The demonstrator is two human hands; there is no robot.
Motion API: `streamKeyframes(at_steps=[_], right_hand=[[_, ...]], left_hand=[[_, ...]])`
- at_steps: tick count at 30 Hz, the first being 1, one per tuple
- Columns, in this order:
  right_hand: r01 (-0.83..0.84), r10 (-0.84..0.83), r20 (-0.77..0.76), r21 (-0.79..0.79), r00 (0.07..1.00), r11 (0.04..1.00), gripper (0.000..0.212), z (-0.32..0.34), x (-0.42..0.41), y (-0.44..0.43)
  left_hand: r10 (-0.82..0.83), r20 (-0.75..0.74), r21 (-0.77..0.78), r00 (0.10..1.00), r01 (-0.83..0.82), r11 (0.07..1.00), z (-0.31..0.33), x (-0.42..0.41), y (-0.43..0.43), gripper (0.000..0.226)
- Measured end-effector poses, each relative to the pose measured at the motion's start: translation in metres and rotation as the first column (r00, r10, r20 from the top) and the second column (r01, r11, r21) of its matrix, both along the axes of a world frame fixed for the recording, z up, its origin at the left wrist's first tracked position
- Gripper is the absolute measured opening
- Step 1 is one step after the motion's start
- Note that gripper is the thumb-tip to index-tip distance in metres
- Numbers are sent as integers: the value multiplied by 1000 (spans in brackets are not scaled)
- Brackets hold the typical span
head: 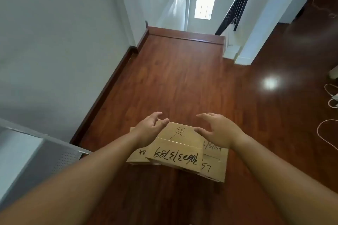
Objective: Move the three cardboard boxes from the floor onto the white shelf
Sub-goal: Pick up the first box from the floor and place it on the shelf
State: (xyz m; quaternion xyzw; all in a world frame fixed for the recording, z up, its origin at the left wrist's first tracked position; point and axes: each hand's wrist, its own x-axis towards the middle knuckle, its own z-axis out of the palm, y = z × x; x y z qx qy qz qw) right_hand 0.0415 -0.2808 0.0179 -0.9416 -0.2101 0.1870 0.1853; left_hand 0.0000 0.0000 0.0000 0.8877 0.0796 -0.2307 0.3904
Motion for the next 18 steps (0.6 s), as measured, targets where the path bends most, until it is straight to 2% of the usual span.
streamKeyframes(at_steps=[5, 11, 13, 15, 18], right_hand=[[118, -118, -68, -11, 991, 993, 75, -107, -3, -19], [300, -289, -209, 22, 934, 954, 89, -224, -14, -20], [335, -315, -266, 30, 911, 942, 91, -258, -22, -20], [377, -347, -317, 35, 883, 926, 96, -286, -29, -19], [439, -385, -380, 62, 841, 897, 104, -305, -37, -13]], left_hand=[[93, -23, -21, 995, -93, 995, -91, 3, 6, 88], [285, -97, -93, 954, -294, 951, -201, 2, 13, 86], [336, -144, -133, 931, -354, 926, -232, -1, 17, 93], [379, -181, -133, 908, -404, 905, -261, -3, 22, 103], [423, -224, -127, 878, -457, 880, -286, -3, 25, 103]])
